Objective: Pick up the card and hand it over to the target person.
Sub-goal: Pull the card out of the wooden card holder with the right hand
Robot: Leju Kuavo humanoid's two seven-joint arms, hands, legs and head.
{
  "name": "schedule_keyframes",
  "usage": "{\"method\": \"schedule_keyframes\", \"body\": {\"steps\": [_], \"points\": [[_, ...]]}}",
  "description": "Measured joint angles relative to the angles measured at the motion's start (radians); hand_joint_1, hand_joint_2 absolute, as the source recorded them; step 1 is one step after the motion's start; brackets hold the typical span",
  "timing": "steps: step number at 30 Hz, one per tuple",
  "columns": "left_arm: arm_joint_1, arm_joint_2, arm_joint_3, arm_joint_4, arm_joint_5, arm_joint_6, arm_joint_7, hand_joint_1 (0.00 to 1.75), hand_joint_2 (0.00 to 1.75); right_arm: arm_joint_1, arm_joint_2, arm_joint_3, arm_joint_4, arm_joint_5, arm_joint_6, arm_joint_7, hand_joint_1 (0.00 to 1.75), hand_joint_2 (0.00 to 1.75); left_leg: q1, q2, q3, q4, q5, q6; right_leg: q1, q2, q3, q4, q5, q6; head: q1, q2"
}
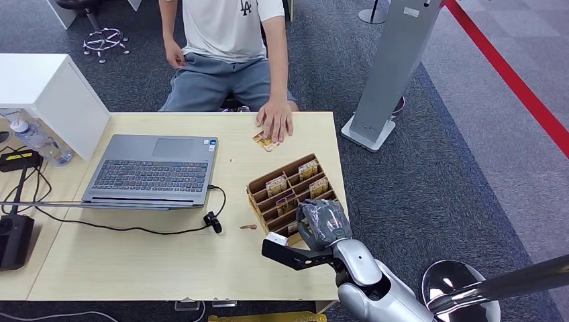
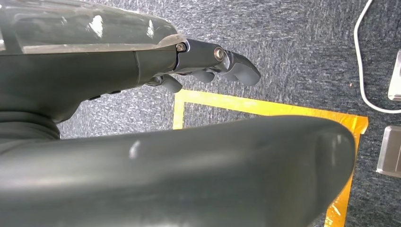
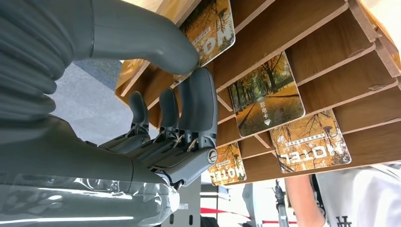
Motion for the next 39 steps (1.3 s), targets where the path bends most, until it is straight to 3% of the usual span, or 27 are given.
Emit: {"method": "schedule_keyframes", "body": {"steps": [3, 7, 12, 20, 30, 36, 39], "points": [[0.0, -0.001, 0.002, 0.0, 0.003, -0.001, 0.002, 0.0, 0.0, 0.001, 0.001, -0.001, -0.001, 0.0, 0.001, 0.0, 0.86, 1.75, 0.0, 0.0, 0.0, 0.0, 0.0, 0.0, 0.0, 0.0, 0.0, 0.0, 0.0, 0.0, 0.0, 0.0], [0.0, -0.001, 0.003, 0.0, 0.004, -0.001, 0.002, 0.0, 0.0, 0.002, 0.001, -0.001, -0.001, 0.0, 0.002, 0.0, 0.89, 1.75, 0.0, 0.0, 0.0, 0.0, 0.0, 0.0, 0.0, 0.0, 0.0, 0.0, 0.0, 0.0, 0.0, 0.0], [0.0, -0.003, 0.004, 0.0, 0.005, 0.001, 0.002, 0.0, 0.0, 0.0, 0.002, -0.002, -0.001, 0.0, 0.003, 0.0, 0.67, 1.75, 0.0, 0.0, 0.0, -0.001, 0.001, 0.0, 0.0, 0.0, 0.0, 0.0, 0.0, 0.0, 0.0, 0.0], [0.0, -0.002, -0.002, 0.0, 0.004, 0.002, 0.002, 0.0, 0.0, 0.007, -0.003, -0.007, -0.005, -0.005, 0.004, 0.002, 0.64, 1.75, 0.0, 0.0, 0.0, 0.0, 0.0, 0.0, 0.0, 0.0, 0.0, 0.0, 0.0, 0.0, 0.0, 0.0], [0.0, -0.001, -0.003, -0.001, 0.005, 0.0, 0.0, 0.0, 0.0, 0.01, -0.003, -0.01, -0.009, -0.005, 0.004, 0.003, 0.82, 1.75, 0.0, 0.0, -0.001, 0.001, 0.0, 0.0, 0.0, 0.0, -0.001, 0.001, 0.0, 0.0, 0.0, 0.0], [0.0, -0.002, -0.003, -0.001, 0.006, 0.0, 0.0, 0.0, 0.0, 0.008, -0.003, -0.011, -0.01, -0.005, 0.004, 0.003, 1.33, 1.75, 0.0, 0.0, 0.0, 0.0, 0.0, 0.0, 0.0, 0.0, -0.001, 0.0, 0.0, 0.0, 0.0, 0.0], [0.0, -0.002, -0.002, 0.0, 0.006, 0.0, 0.001, 0.0, 0.0, 0.008, -0.003, -0.011, -0.011, -0.005, 0.004, 0.003, 1.34, 1.75, 0.0, 0.0, -0.001, 0.0, 0.0, 0.0, 0.0, 0.0, -0.001, 0.0, 0.0, 0.0, 0.0, 0.0]]}}
